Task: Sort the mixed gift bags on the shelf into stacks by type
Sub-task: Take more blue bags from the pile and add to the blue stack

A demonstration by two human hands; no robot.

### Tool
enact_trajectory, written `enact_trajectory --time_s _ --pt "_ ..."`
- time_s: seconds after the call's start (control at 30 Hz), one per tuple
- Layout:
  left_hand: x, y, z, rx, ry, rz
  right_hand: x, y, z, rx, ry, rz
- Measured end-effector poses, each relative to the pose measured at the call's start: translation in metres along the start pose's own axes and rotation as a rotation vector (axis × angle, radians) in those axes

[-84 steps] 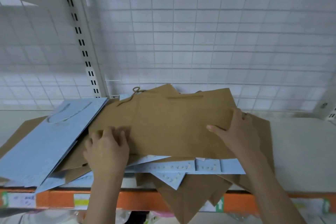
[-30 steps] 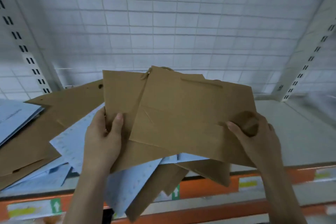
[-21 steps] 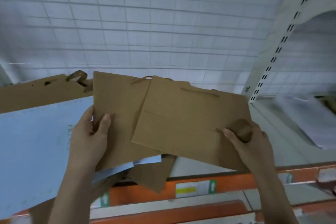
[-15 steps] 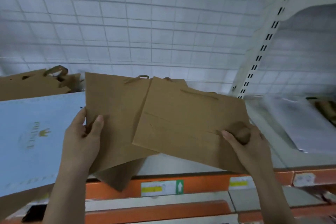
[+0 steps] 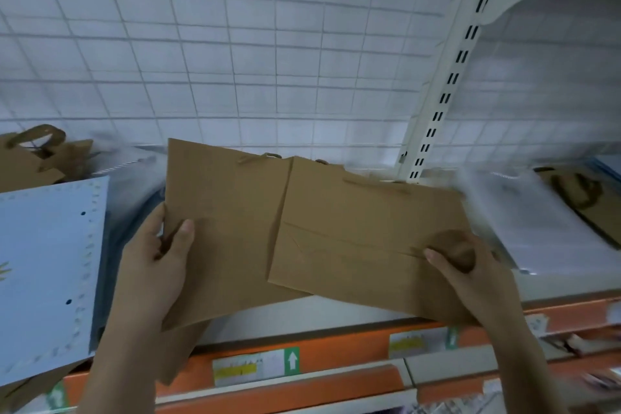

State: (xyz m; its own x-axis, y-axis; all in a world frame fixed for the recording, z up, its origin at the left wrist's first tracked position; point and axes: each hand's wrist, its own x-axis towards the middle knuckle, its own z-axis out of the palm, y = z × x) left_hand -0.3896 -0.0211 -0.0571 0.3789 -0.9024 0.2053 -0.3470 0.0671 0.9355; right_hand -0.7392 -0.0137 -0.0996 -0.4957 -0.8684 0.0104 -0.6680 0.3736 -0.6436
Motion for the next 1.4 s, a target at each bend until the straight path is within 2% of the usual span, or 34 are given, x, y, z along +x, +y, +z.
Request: enact_trajectory --time_s 0.13,0.37,0.5,0.83,0.93,1.07,1.27,1.4 --pt "0.013 -0.009 -0.008 0.033 0.071 0.022 0.002 0.008 -0.010 -0.047 0.043 0.028" --pt "0.018 -0.002 -0.010 0.065 0.135 0.054 0.018 0.010 -0.016 -0.085 0.006 0.033" --pt "0.010 0.008 -0.002 0.070 0.115 0.026 0.035 0.011 -0.021 -0.070 -0.026 -0.008" --pt "-0.023 0.015 0.086 -0.101 -0.104 -0.194 0.060 0.021 -0.039 0.031 -0.086 -0.113" --pt "-0.027 0.020 0.114 -0.084 -0.106 -0.295 0.063 0.029 -0.039 0.009 -0.120 -0.126" --pt "-0.030 0.025 0.138 -0.162 -0.211 -0.299 0.066 0.033 -0.037 -0.029 -0.152 -0.165" --pt "-0.027 0.028 0.158 -0.278 -0.146 -0.440 0.078 0.030 -0.035 -0.095 -0.196 -0.150" --pt "-0.027 0.025 0.159 -0.313 -0.189 -0.592 0.084 0.030 -0.028 -0.149 -0.198 -0.138"
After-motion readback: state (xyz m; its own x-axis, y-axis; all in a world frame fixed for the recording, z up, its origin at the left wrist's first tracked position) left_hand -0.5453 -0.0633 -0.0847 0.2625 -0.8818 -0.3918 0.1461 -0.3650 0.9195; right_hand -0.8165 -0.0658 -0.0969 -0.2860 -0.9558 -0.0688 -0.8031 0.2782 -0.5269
